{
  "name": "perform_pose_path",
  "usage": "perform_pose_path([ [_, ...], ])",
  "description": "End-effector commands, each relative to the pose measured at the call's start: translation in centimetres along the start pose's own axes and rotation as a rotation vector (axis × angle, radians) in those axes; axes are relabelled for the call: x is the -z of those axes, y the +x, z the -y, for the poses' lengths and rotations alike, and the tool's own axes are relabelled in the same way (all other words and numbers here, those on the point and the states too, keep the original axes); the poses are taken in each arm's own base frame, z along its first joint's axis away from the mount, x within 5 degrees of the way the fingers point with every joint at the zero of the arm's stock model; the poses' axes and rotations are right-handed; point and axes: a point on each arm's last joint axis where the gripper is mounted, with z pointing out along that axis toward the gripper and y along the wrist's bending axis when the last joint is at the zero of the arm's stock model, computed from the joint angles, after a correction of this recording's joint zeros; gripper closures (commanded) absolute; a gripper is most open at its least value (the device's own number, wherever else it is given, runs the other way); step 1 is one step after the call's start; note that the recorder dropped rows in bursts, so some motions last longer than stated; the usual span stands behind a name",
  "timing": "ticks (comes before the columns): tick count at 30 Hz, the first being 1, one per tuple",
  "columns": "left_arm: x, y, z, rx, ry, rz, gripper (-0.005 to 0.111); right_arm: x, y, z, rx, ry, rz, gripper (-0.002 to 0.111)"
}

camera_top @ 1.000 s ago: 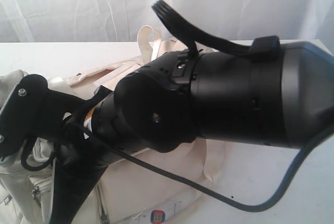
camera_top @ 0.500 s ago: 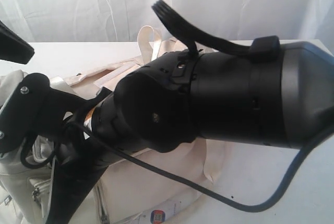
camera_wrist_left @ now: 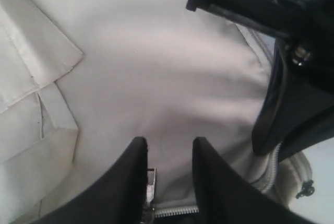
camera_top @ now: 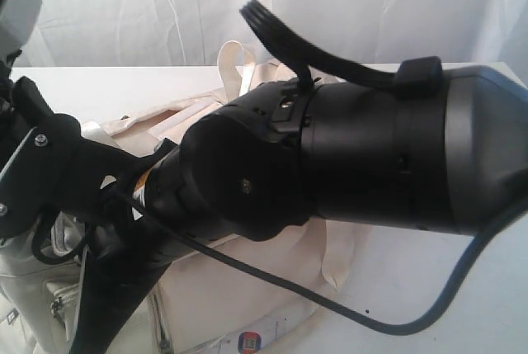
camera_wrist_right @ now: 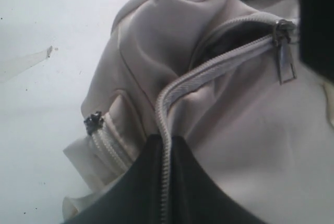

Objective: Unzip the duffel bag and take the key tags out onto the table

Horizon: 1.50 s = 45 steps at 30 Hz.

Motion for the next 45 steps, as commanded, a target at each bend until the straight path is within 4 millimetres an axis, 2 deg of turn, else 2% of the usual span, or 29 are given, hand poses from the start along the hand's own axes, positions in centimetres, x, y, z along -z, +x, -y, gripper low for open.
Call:
perform_pose_path([
  [1, -1.5, -0.1, 0.6, -0.086, -0.016, -0.044, 0.063, 0.3, 0.3, -0.1, -0.018, -0.019, -0.025, 0.108],
  [6, -2.5, 1.0, 0.6, -0.159, -0.052, -0.159, 0.063, 0.3, 0.3, -0.1, -0.018, -0.019, -0.025, 0.108],
  [12, -2.9, 1.4, 0.4, -0.158, -0.088, -0.169, 0.051, 0.3, 0.3, -0.1, -0.018, -0.019, -0.025, 0.108],
  [26, -2.8, 1.6, 0.5, -0.158, -0.078, -0.188, 0.051, 0.3, 0.3, -0.1, -0.018, -0.019, -0.025, 0.108],
  [35, -4.1, 2.2, 0.0, -0.109, -0.025, -0.211, 0.051, 0.3, 0.3, -0.2, -0.018, -0.023, -0.032, 0.108],
  [39, -4.2, 2.2, -0.1, -0.106, -0.016, -0.214, 0.065, 0.3, 0.3, -0.2, -0.018, -0.023, -0.032, 0.108],
  [45, -4.2, 2.2, 0.0, -0.106, -0.013, -0.214, 0.095, 0.3, 0.3, -0.2, -0.018, -0.023, -0.032, 0.108],
])
